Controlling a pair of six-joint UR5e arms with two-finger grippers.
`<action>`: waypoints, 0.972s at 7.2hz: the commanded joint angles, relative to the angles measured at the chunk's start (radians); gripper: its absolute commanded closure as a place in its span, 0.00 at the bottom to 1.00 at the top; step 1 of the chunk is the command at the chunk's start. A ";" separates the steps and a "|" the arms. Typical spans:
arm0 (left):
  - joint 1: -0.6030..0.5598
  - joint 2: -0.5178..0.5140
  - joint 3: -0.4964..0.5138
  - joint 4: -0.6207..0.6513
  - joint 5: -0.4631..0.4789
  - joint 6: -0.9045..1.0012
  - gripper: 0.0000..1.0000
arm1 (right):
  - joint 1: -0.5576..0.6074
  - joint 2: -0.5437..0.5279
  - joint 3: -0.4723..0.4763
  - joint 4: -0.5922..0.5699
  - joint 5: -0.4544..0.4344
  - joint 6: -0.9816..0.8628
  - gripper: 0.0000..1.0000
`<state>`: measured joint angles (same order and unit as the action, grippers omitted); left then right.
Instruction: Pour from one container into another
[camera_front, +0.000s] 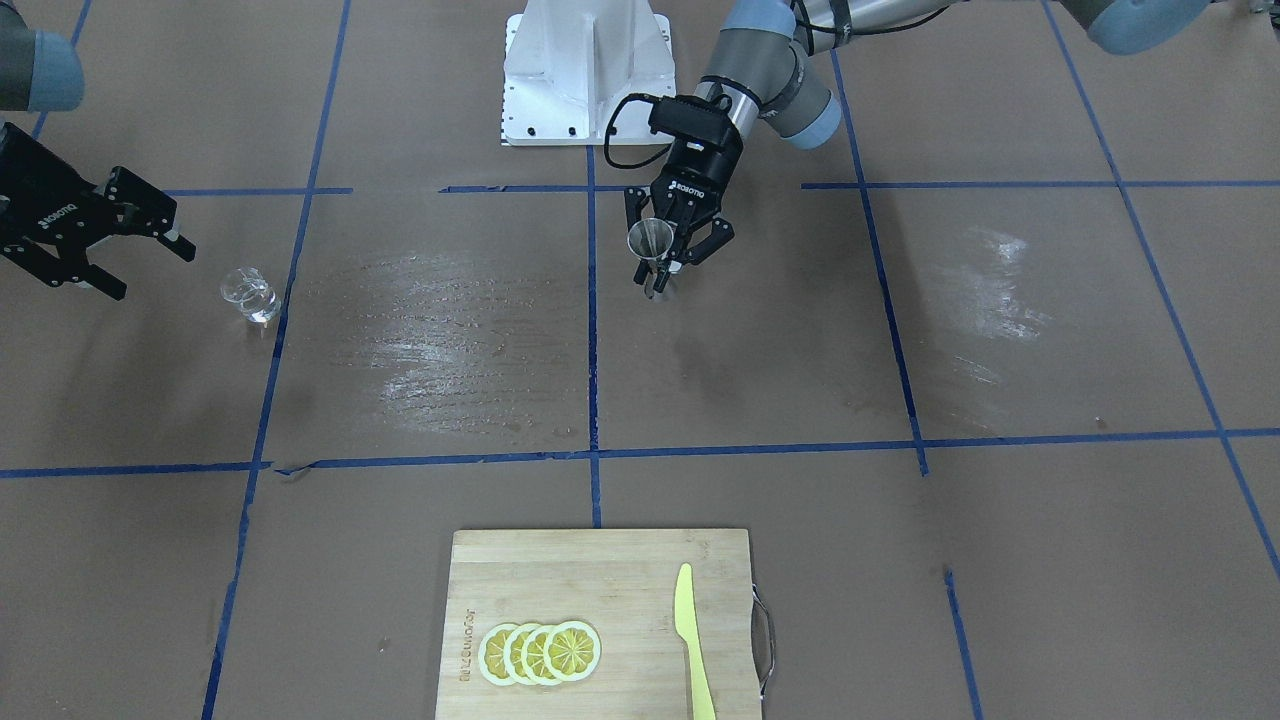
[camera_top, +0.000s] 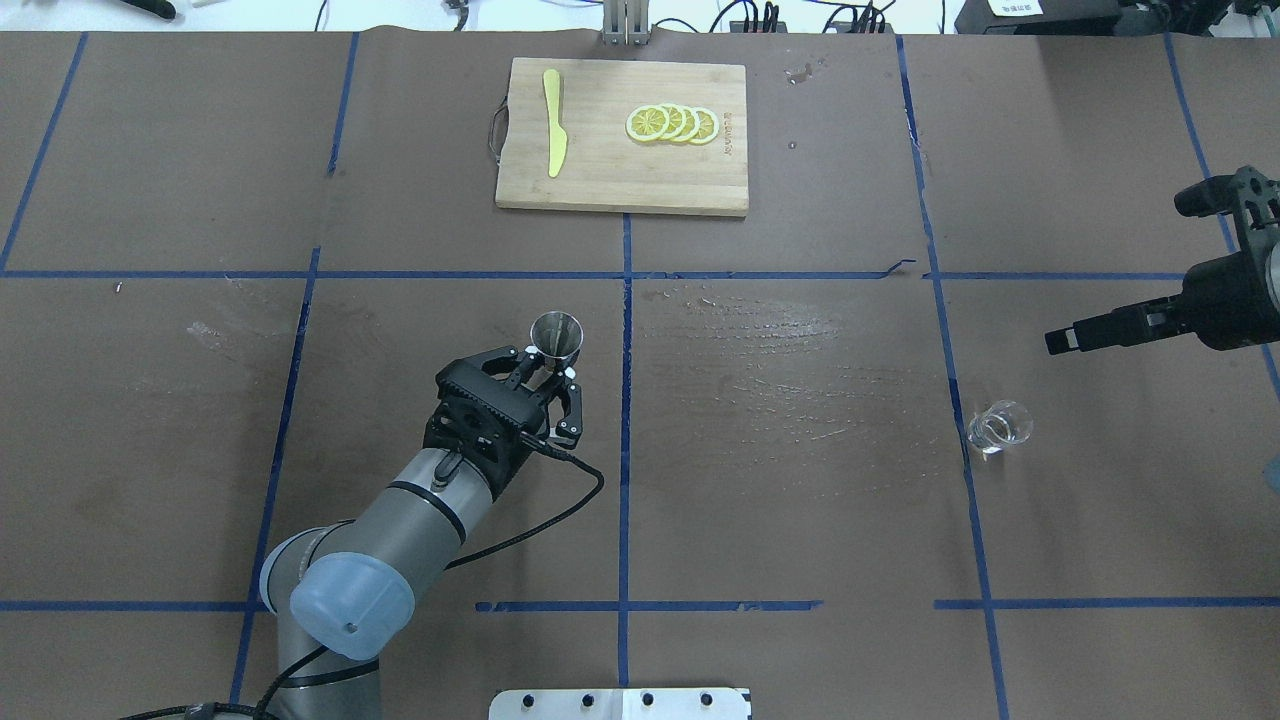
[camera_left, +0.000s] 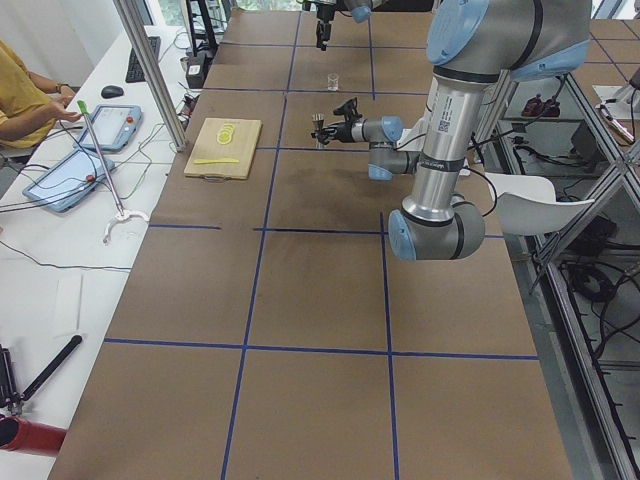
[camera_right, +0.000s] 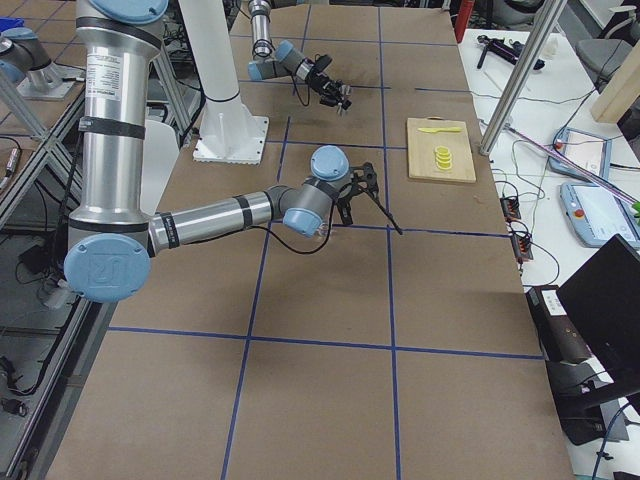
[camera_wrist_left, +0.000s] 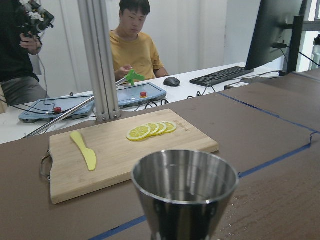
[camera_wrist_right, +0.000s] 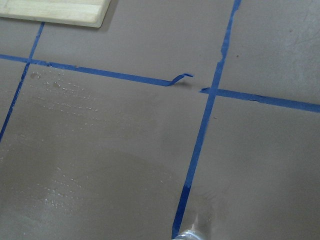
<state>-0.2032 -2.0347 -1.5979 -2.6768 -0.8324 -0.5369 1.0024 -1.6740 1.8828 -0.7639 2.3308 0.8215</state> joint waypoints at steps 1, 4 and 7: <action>0.002 -0.035 0.055 -0.032 -0.010 0.012 1.00 | -0.034 -0.003 0.021 0.000 -0.004 0.001 0.00; 0.013 -0.036 0.154 -0.253 -0.001 0.011 1.00 | -0.082 -0.004 0.044 0.000 -0.069 0.001 0.00; 0.015 -0.058 0.156 -0.252 0.004 0.008 1.00 | -0.148 -0.044 0.099 0.000 -0.179 0.095 0.00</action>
<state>-0.1896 -2.0860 -1.4451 -2.9264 -0.8302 -0.5288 0.8905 -1.6970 1.9487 -0.7639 2.2130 0.8632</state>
